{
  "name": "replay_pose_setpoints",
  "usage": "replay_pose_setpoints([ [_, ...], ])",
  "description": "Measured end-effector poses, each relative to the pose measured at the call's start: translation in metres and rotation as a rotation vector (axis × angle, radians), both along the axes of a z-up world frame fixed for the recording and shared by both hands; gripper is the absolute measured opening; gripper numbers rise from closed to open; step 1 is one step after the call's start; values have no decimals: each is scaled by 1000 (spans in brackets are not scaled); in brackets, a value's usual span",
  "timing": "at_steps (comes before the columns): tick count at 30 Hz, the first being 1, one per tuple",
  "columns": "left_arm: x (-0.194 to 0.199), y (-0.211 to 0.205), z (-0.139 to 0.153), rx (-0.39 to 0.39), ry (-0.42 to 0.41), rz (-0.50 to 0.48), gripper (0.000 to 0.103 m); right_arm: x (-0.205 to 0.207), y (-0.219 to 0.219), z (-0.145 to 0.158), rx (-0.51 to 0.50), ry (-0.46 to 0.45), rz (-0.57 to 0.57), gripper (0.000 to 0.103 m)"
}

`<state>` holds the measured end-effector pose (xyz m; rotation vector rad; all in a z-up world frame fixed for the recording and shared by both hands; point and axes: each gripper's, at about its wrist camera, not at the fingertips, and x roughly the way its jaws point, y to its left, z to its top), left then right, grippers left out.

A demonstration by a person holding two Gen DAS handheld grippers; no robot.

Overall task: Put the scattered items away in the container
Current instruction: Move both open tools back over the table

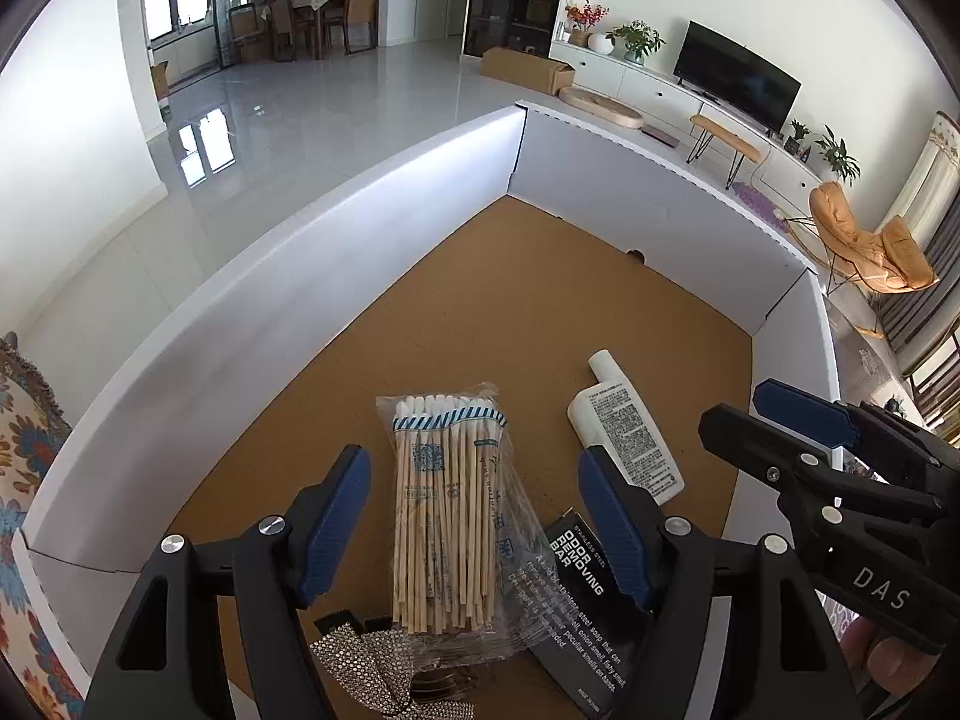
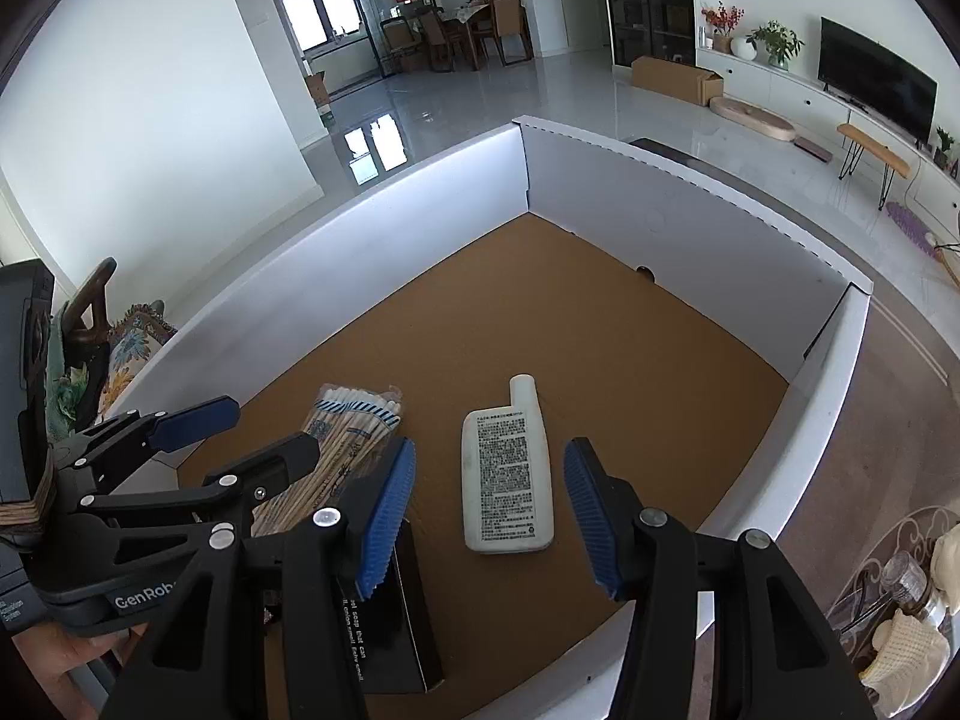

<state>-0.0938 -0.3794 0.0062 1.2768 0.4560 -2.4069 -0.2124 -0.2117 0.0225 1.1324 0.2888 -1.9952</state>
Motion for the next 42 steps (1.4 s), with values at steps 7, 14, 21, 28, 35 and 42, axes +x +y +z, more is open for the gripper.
replay_pose_setpoints([
  [7,4,6,5,-4,4,4,71,5,-1,6,8,17,24,53],
  [14,3,7,11,-10,14,2,71,8,0,14,3,38,28,53],
  [21,16,26,30,-73,44,-33,71,18,35,21,-72,79,-14,53],
  [28,49,109,73,-150,154,-213,72,65,184,11,-142,245,-204,53],
  [35,62,246,48,-66,215,-478,99,90,384,-50,0,215,-631,53],
  [42,32,370,-49,-30,61,-733,99,108,501,-71,57,166,-836,53],
])
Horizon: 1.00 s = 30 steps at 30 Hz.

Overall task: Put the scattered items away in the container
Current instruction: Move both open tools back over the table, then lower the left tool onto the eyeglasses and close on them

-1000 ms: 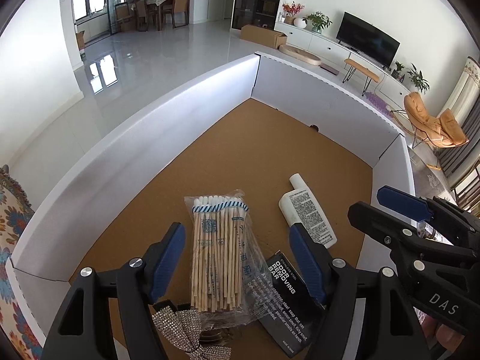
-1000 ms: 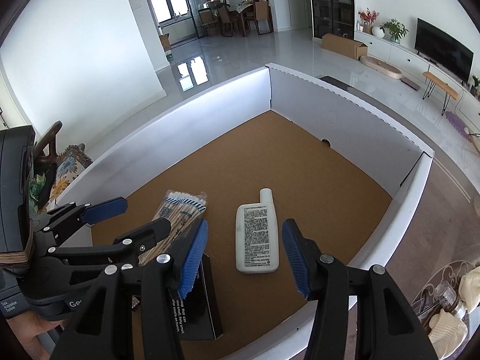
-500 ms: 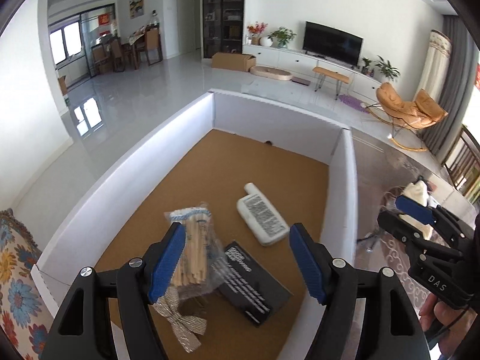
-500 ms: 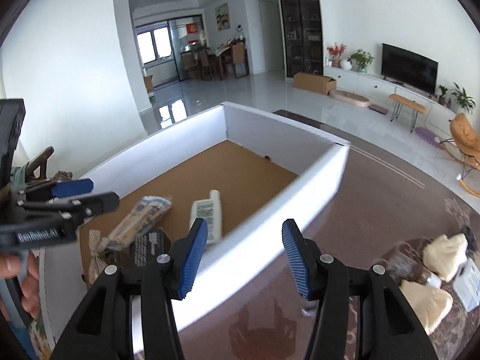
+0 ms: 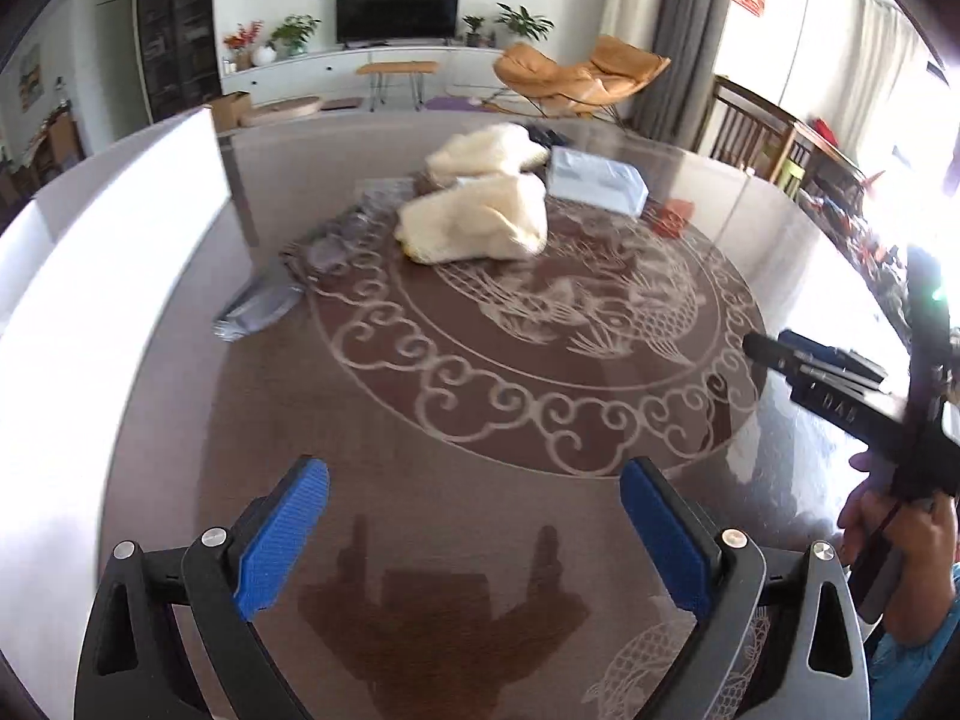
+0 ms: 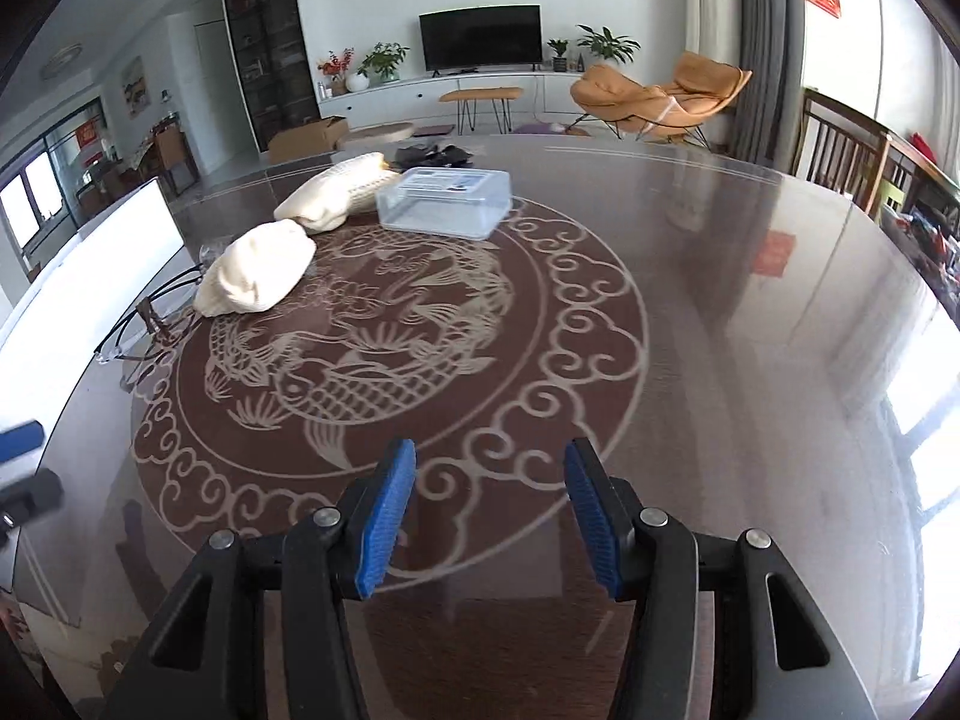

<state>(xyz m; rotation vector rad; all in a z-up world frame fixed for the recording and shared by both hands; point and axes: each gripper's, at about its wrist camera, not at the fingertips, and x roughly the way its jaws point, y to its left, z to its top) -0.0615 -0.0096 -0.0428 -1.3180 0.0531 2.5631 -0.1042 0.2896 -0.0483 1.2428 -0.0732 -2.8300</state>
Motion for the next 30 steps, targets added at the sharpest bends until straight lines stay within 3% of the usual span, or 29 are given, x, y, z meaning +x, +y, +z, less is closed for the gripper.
replay_pose_setpoints([
  [6,-14,37,-20,-48,5,-57,99,3,17,-4,12,-33,-59,53],
  [14,-21,39,-23,-65,5,-58,100,-5,10,-12,76,-76,-82,54],
  [30,-22,42,-26,-89,-3,-67,103,-5,5,-12,69,-77,-79,56],
])
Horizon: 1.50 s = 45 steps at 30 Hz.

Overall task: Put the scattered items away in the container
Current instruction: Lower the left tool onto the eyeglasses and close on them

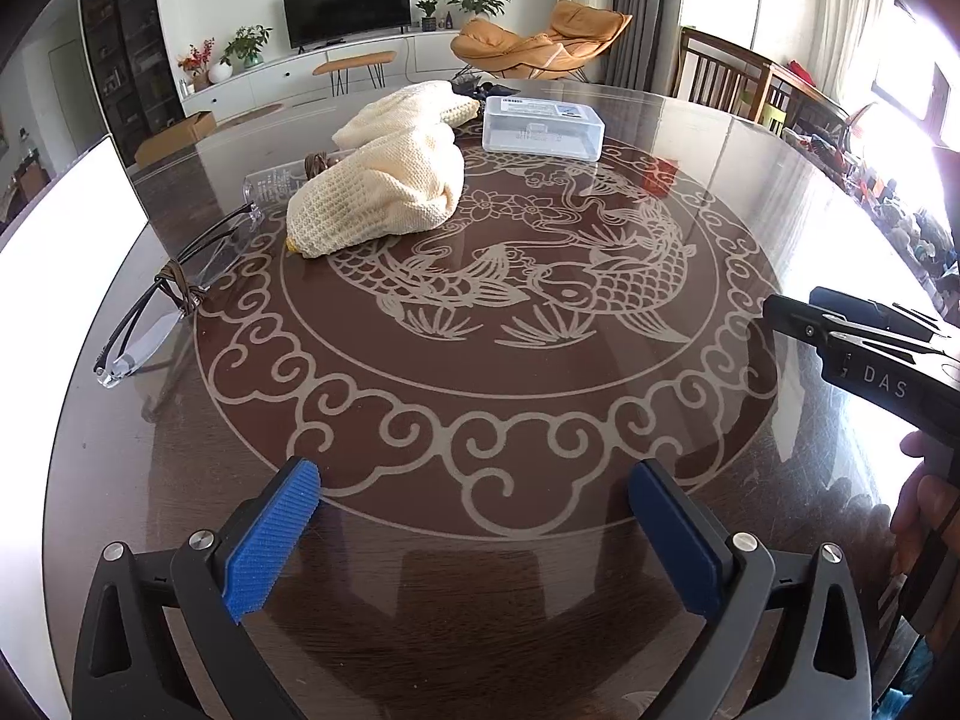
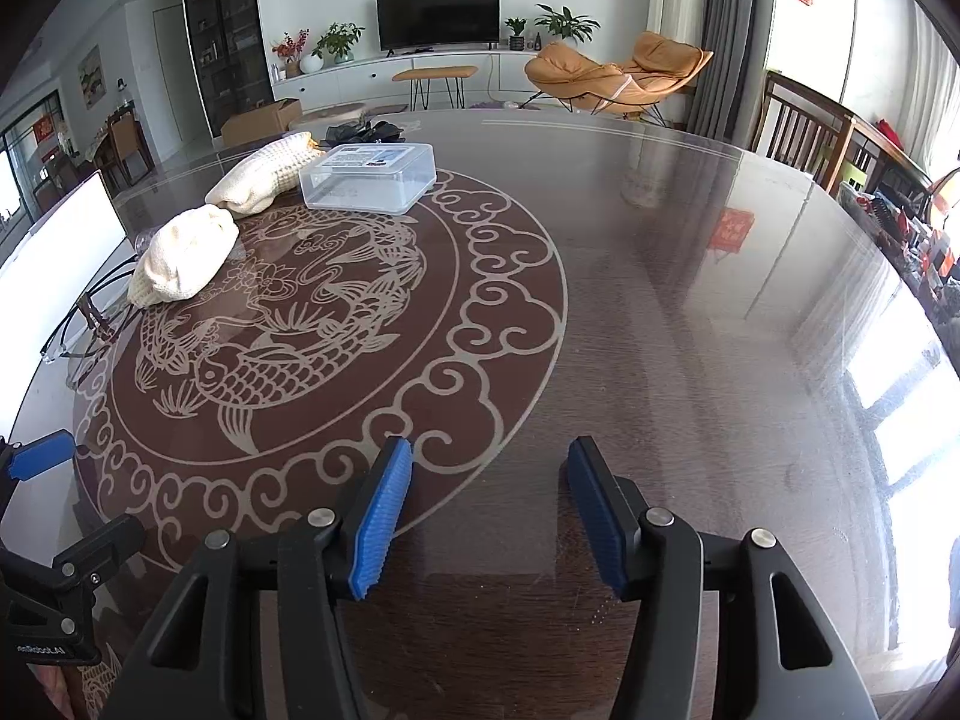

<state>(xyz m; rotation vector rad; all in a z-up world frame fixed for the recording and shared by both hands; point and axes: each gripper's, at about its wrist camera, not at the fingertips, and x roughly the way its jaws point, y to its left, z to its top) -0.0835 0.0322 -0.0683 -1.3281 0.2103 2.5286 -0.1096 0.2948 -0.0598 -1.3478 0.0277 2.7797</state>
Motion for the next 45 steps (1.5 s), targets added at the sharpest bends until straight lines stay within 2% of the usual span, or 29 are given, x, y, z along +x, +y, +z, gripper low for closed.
replay_pose_setpoints([
  [19,1,-3,0,1,-4,-19,103,0,0,0,0,0,1,56],
  [23,9,-25,1,-5,-5,-23,103,0,-1,0,0,0,1,56],
  [27,8,-72,2,-11,-18,52,103,0,-1,0,0,0,0,56],
  [30,-7,-104,3,-17,-49,132,103,0,-1,0,0,0,0,56],
  [34,-35,-108,5,-42,-112,29,103,0,-1,0,0,0,1,56],
  [37,-59,-116,7,-64,-155,60,103,0,-1,0,-1,0,1,56],
  [39,-73,-120,10,-95,-155,99,103,0,-2,0,0,0,1,56],
  [45,-116,-113,13,-115,-133,45,103,0,-1,0,-1,0,1,56],
])
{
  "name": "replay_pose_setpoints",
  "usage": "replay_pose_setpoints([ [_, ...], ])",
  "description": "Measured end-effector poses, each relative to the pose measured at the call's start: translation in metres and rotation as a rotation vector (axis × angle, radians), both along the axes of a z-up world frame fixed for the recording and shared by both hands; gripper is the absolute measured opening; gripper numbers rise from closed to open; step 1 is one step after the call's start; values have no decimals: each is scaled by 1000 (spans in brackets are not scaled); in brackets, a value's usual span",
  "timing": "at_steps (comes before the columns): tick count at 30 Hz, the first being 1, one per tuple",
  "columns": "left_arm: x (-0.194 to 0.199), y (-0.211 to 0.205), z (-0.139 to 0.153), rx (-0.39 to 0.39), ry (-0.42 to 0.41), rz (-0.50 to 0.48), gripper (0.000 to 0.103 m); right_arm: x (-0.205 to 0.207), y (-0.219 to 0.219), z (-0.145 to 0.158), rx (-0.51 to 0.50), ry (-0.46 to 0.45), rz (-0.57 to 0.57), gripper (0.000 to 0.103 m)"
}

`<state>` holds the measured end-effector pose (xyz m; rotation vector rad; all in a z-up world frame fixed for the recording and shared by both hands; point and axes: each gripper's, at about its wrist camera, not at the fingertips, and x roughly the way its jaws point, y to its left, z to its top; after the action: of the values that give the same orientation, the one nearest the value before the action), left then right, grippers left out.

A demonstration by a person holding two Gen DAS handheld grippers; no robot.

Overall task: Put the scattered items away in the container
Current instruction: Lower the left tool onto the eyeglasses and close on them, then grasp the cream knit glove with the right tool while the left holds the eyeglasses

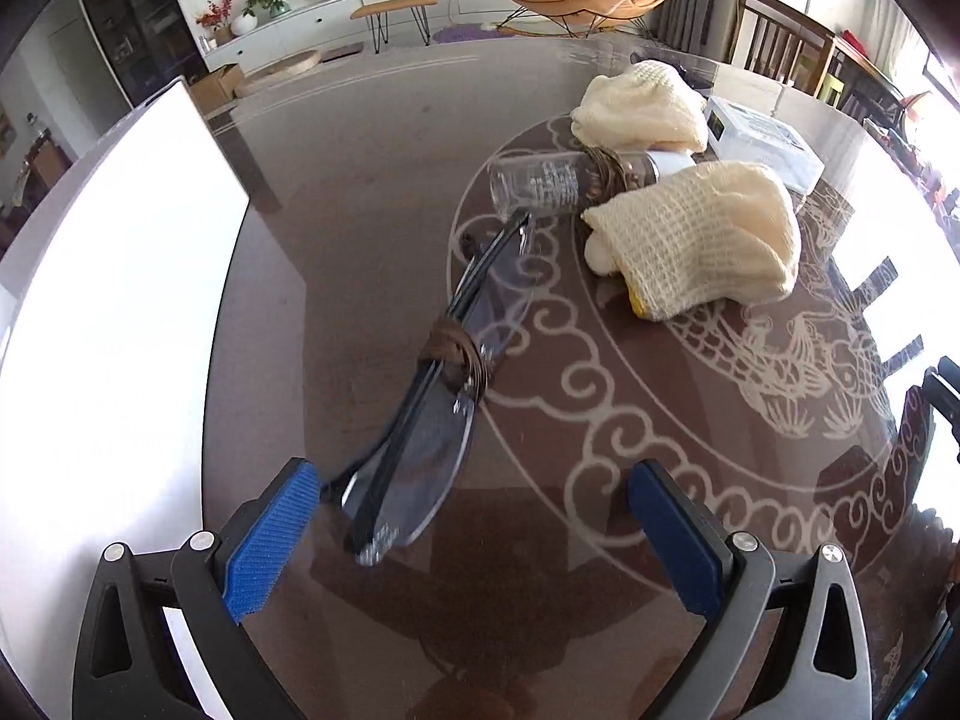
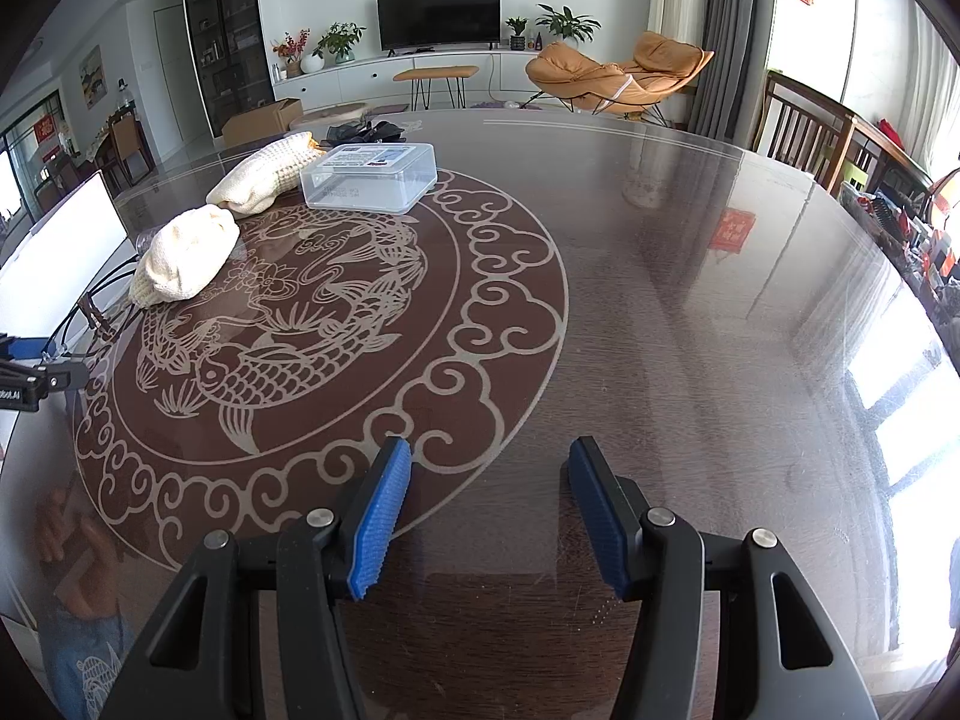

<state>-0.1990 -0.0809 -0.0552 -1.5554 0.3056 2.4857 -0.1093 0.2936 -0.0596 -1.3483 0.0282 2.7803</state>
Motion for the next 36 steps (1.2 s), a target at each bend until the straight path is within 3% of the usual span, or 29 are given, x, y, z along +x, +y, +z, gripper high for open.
replay_pose_setpoints([
  [7,-13,9,2,50,34,-117,100,0,0,0,0,0,0,56],
  [9,-5,9,6,84,62,-135,73,0,0,0,0,0,0,56],
  [10,-1,8,7,93,80,-128,66,0,0,0,0,0,0,56],
  [12,9,6,11,103,111,-101,32,0,0,0,0,0,0,57],
  [14,17,-1,10,123,121,-60,23,0,0,0,0,0,0,57],
  [23,71,-27,-7,276,163,65,22,-1,-5,0,3,2,21,56],
  [26,74,-27,-10,293,180,77,22,-11,-34,6,-137,37,243,56],
  [30,73,-22,-11,285,181,77,22,-44,-112,28,-94,87,519,56],
  [34,70,-10,-10,245,188,73,22,-102,-159,36,-6,71,555,56],
  [36,73,-10,-9,227,191,71,22,-129,-168,31,-20,22,561,56],
])
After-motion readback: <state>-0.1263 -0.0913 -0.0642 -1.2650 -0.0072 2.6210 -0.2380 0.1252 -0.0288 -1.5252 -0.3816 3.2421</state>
